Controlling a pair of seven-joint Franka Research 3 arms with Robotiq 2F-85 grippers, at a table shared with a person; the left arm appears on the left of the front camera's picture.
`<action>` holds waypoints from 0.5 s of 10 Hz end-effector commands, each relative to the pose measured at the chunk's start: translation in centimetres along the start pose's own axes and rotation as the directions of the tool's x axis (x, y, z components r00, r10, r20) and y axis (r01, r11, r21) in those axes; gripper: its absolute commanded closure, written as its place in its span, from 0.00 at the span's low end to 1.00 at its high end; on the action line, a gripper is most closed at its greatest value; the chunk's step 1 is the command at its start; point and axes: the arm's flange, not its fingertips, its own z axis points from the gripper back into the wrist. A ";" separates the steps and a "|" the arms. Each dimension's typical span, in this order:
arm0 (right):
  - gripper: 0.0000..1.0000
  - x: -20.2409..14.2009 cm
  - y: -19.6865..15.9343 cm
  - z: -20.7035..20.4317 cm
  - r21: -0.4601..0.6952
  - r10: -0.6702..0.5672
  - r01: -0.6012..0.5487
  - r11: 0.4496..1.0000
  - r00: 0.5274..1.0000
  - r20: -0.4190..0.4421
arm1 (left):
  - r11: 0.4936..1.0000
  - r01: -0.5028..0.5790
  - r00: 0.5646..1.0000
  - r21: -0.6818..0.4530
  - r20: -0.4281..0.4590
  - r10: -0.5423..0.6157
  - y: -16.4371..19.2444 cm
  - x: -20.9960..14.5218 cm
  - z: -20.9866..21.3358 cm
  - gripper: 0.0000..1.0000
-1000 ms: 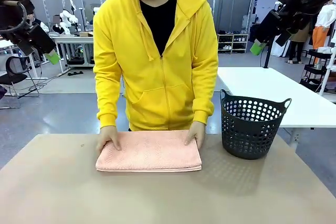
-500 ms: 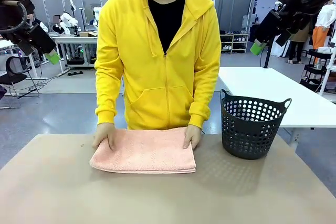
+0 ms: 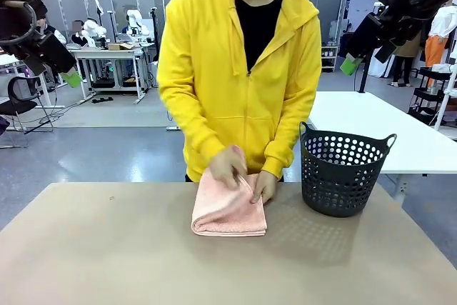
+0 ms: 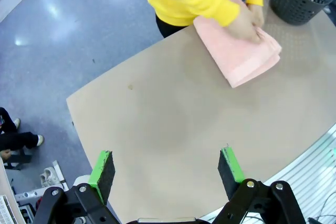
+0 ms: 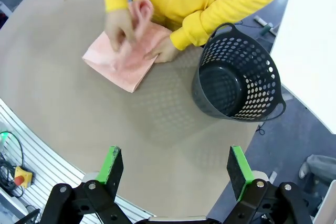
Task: Fold the towel.
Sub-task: Pick up the 100 cm Hotel Towel and place it on the left side of the table.
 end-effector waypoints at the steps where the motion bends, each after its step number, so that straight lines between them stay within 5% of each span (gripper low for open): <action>1: 0.00 0.0 -0.1 0.2 0.001 -0.001 0.001 1.000 1.000 -0.007 | 1.000 -0.013 1.000 -0.005 -0.016 0.013 -0.1 0.2 0.3 0.00; 5: 0.00 0.0 -0.1 0.2 0.001 -0.001 0.001 1.000 1.000 -0.007 | 1.000 -0.013 1.000 -0.005 -0.016 0.013 -0.1 0.2 0.3 0.00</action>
